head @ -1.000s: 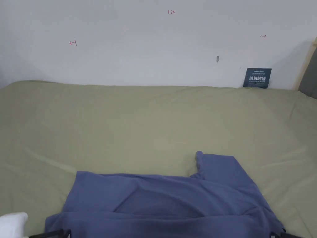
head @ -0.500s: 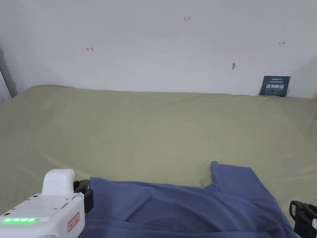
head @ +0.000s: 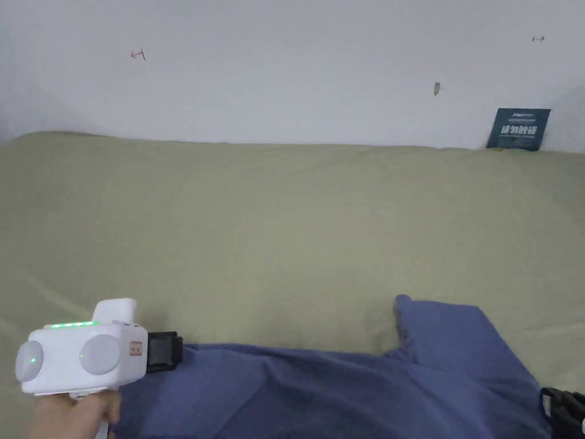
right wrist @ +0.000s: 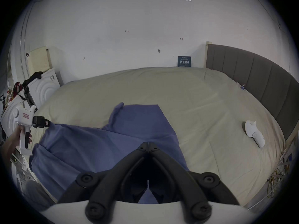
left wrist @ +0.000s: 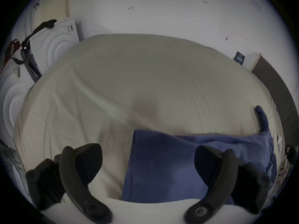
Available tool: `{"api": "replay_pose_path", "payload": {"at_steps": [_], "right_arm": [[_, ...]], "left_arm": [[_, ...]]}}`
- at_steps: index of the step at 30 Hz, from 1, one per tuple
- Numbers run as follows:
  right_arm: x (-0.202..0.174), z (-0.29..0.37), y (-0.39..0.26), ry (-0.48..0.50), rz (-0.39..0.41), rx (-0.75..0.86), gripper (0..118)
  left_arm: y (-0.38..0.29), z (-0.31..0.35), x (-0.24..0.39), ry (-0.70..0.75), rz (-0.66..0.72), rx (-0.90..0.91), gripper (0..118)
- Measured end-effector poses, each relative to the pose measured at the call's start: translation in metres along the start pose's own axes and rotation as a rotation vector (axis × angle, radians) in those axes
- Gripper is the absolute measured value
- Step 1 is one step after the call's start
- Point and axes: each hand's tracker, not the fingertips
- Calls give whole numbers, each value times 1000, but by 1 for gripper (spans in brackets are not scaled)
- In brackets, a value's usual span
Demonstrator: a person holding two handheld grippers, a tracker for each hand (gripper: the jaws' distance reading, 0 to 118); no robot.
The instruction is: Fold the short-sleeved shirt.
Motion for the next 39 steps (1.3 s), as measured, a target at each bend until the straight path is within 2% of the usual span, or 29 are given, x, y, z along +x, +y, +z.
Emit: {"api": "replay_pose_path", "payload": {"at_steps": [2, 4, 6, 8, 10, 11, 13, 14, 15, 16, 18, 19, 22, 24, 26, 28, 29, 30, 31, 32, 33, 37, 39], "right_arm": [[3, -8, 0, -13, 10, -13, 2], [7, -16, 2, -12, 15, -31, 2], [12, -23, 5, -15, 17, -51, 2], [17, -31, 10, -22, 21, -72, 2], [25, -41, 17, -16, 4, -106, 2], [29, -46, 21, -9, -3, -128, 2], [35, -57, 31, -6, 1, -161, 4], [38, -65, 36, 0, 13, -196, 23], [40, -74, 41, -14, 21, -231, 69], [41, -83, 46, -28, 19, -270, 97], [45, -106, 52, 6, 17, -356, 104], [47, -113, 54, 2, 19, -342, 104], [48, -142, 56, -22, 54, -459, 103], [50, -160, 52, -40, 61, -478, 102], [55, -171, 47, -49, 43, -531, 86], [57, -163, 49, -36, 27, -500, 84], [56, -156, 51, -37, 28, -492, 73], [56, -149, 54, -24, 49, -459, 41], [57, -144, 56, 16, 51, -439, 3], [56, -138, 58, 64, 19, -444, 4], [50, -131, 60, 35, 18, -440, 4], [42, -104, 67, 43, 50, -379, 4], [41, -83, 71, 68, 18, -345, 4]], "left_arm": [[-2, -13, 10, 13, -25, -45, 116], [7, 9, 16, 21, -44, -61, 115], [6, 6, 19, 19, -62, -73, 105], [6, -1, 15, 7, -66, -75, 100], [5, 8, 17, 0, -64, -72, 82], [8, 5, 11, -5, -62, -70, 66], [8, 14, 11, -15, -72, -45, 11], [8, 17, 11, -24, -74, -36, 2], [10, 14, 6, -54, -67, -46, 2], [10, 15, 7, -69, -54, -52, 2], [9, 13, 10, -54, -78, -59, 2], [9, 10, 10, -50, -77, -58, 2], [9, 6, 9, -51, -60, -62, 2], [8, 5, 9, -53, -53, -61, 2], [8, 5, 9, -53, -51, -60, 2], [7, 4, 8, -54, -54, -58, 2], [7, 4, 8, -54, -55, -57, 2], [8, 6, 8, -56, -55, -56, 2], [8, 8, 7, -59, -53, -56, 2], [8, 10, 6, -66, -47, -57, 2], [9, 13, 5, -70, -46, -59, 2], [6, 41, -1, -85, -44, -7, 2], [5, 61, -8, -106, -37, 16, 2]]}}
